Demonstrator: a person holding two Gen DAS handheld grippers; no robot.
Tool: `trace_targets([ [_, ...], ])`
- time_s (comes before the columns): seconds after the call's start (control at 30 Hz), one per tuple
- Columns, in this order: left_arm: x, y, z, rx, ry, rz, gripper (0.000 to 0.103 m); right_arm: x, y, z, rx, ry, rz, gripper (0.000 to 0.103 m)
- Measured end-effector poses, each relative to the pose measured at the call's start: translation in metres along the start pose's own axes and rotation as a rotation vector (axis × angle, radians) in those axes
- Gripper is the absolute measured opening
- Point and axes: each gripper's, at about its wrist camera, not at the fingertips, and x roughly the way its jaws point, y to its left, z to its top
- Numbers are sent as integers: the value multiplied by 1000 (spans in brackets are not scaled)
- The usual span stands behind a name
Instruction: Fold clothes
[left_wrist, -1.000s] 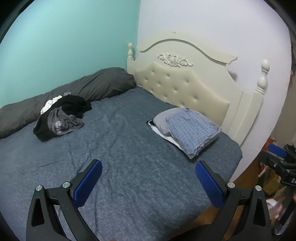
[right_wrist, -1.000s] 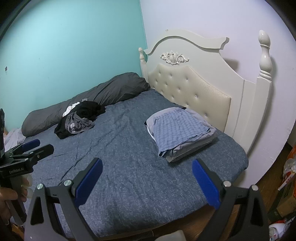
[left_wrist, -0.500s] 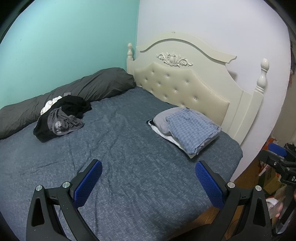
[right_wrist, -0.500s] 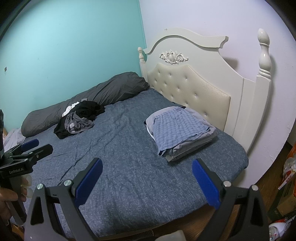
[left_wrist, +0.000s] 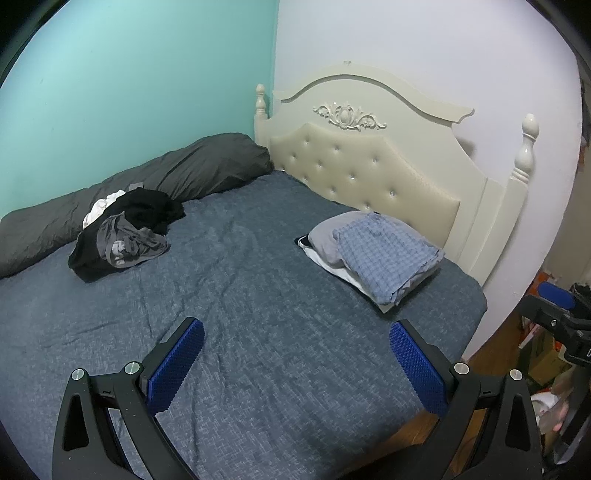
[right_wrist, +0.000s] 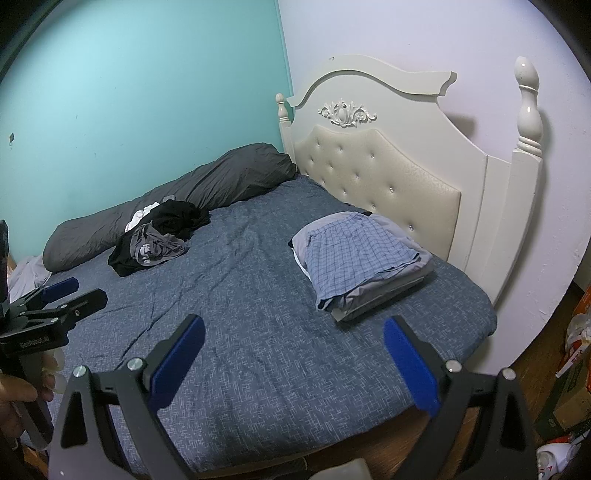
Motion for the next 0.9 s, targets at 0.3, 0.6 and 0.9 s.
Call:
trace_targets([
  [0.3,0,0,0,1,0,0,103,-1,0,-1,3,-2,-1,98],
  [0.6,0,0,-1,1,1,-2,103,-1,-1,-1,5,1,-3,98],
  [0.9,0,0,-1,3,2,-5,103,1,-3,0,4,4,-2,98],
])
